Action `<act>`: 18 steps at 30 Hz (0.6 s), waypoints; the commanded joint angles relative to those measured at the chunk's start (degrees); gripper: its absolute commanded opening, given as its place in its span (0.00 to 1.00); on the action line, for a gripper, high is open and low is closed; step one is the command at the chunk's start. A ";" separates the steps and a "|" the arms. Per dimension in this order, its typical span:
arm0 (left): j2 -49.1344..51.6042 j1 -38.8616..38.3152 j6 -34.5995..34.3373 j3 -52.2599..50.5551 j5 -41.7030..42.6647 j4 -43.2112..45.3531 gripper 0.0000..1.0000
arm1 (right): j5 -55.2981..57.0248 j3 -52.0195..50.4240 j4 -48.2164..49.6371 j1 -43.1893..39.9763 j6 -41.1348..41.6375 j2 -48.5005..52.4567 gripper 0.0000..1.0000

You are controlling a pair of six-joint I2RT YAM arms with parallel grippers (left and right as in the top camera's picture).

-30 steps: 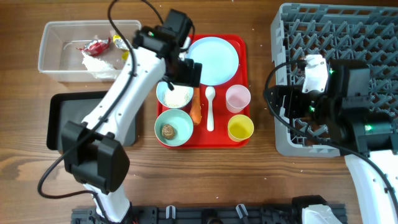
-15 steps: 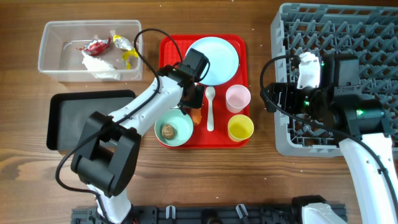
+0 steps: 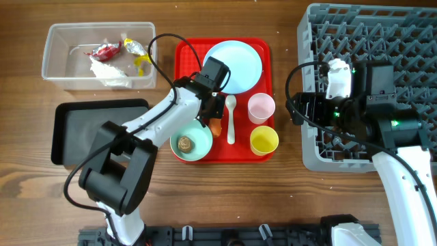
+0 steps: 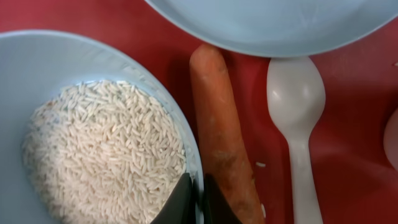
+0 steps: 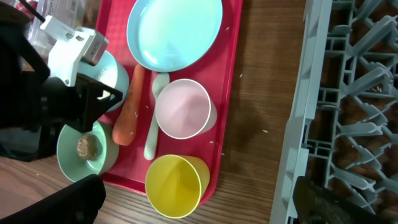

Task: Sort waste into correct bins and load items into the dishwasher rack
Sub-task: 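Grasp the light-blue bowl of rice with left gripper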

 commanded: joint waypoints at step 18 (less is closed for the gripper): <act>-4.74 0.37 -0.15 9.25 -4.35 -8.74 0.04 | -0.24 0.79 0.26 0.22 -0.04 0.22 1.00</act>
